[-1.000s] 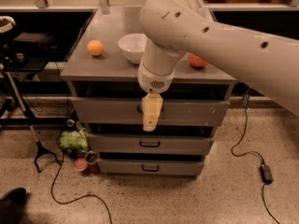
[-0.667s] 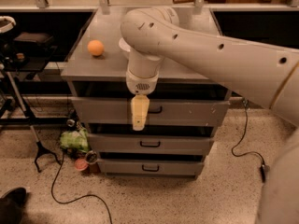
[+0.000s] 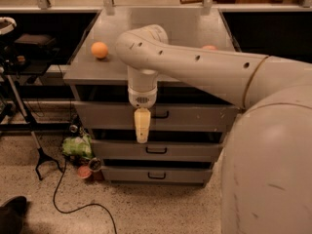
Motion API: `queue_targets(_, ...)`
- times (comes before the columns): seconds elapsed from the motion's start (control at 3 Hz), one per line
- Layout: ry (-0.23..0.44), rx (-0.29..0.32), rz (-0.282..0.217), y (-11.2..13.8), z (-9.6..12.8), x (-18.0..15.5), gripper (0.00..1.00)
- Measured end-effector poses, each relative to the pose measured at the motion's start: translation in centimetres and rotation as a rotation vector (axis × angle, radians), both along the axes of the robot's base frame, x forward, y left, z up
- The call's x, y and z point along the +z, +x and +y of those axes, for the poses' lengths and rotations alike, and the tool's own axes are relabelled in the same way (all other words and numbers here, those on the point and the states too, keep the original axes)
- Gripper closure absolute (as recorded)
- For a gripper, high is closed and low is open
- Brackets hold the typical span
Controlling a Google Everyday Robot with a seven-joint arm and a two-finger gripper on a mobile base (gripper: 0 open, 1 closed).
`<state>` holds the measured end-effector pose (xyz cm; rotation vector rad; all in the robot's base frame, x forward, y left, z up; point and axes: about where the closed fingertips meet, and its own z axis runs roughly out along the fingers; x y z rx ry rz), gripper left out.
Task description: Open top drawer
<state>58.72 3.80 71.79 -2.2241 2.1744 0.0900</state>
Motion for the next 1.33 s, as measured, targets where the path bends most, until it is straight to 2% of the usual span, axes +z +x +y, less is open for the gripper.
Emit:
queue_targets(0.67, -0.065, -0.087, 0.070, 0.7, -2.2, -3.8, 0.00)
queue_targets(1.33, -0.071, -0.090, 0.083, 0.3, -2.7, -3.6, 0.00)
